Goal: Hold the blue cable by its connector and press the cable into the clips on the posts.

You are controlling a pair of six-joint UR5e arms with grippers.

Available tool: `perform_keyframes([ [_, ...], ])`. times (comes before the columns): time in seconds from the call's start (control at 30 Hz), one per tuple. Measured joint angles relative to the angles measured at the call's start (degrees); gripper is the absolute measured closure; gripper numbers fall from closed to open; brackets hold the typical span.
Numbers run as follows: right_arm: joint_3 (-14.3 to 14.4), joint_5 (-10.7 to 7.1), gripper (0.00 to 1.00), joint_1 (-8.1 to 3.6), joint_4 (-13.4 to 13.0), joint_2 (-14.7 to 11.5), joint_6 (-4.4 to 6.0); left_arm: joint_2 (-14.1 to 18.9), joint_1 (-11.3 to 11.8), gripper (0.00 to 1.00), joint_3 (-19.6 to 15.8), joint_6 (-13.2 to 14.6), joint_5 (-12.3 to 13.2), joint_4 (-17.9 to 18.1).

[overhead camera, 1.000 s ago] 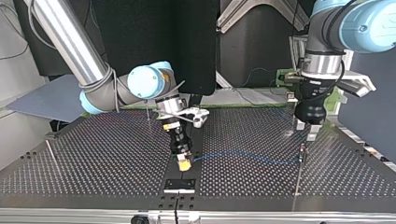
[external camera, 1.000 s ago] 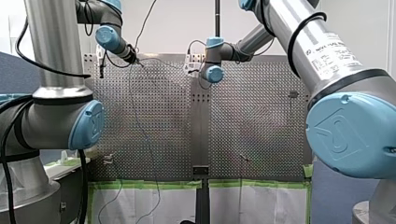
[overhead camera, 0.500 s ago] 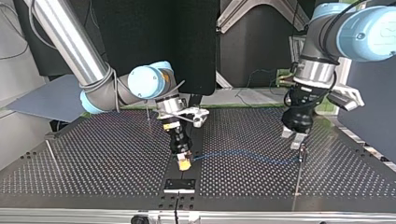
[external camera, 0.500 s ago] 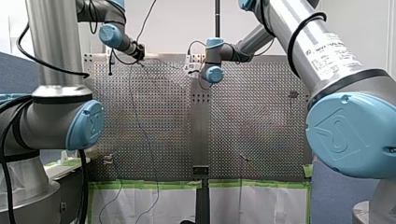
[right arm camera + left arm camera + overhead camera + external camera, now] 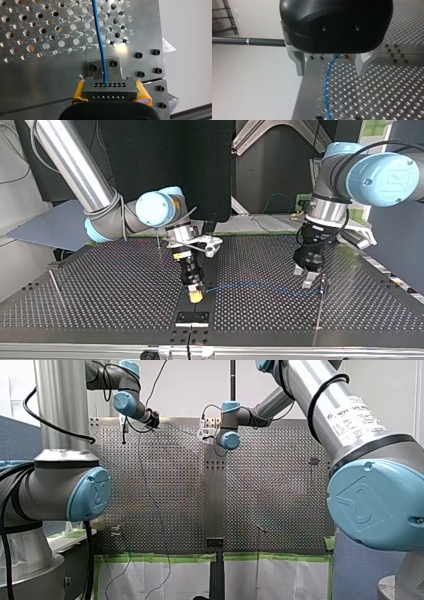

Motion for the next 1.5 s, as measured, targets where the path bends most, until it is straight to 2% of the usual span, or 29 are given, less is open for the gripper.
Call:
perform_keyframes([
  [0.33, 0.0, -0.02, 0.98, -0.02, 0.0, 0.1, -0.01, -3.7, -1.5, 0.0, 1.0, -0.6, -2.8, 3.3],
  [0.5, 0.0, -0.04, 0.98, -0.04, 0.0, 0.1, -0.01, -5.2, -2.4, 0.0, 2.3, -0.8, -4.9, 5.3],
  [0.83, 0.0, -0.07, 0.98, -0.04, 0.0, 0.2, -0.01, -8.1, -3.8, 0.0, 4.9, -0.5, -8.7, 6.8],
  [0.97, 0.0, -0.07, 0.98, -0.05, 0.0, 0.2, -0.06, -8.4, -4.1, 0.0, 6.0, -1.5, -10.2, 8.1],
  [1.17, 0.0, -0.03, 0.98, -0.06, 0.0, 0.2, -0.03, -9.1, -4.0, 0.0, 7.0, -2.9, -10.4, 8.6],
  [1.5, 0.0, -0.06, 0.98, -0.18, 0.1, 0.2, -0.01, -10.7, -3.9, 0.0, 7.5, -3.1, -10.9, 8.6],
])
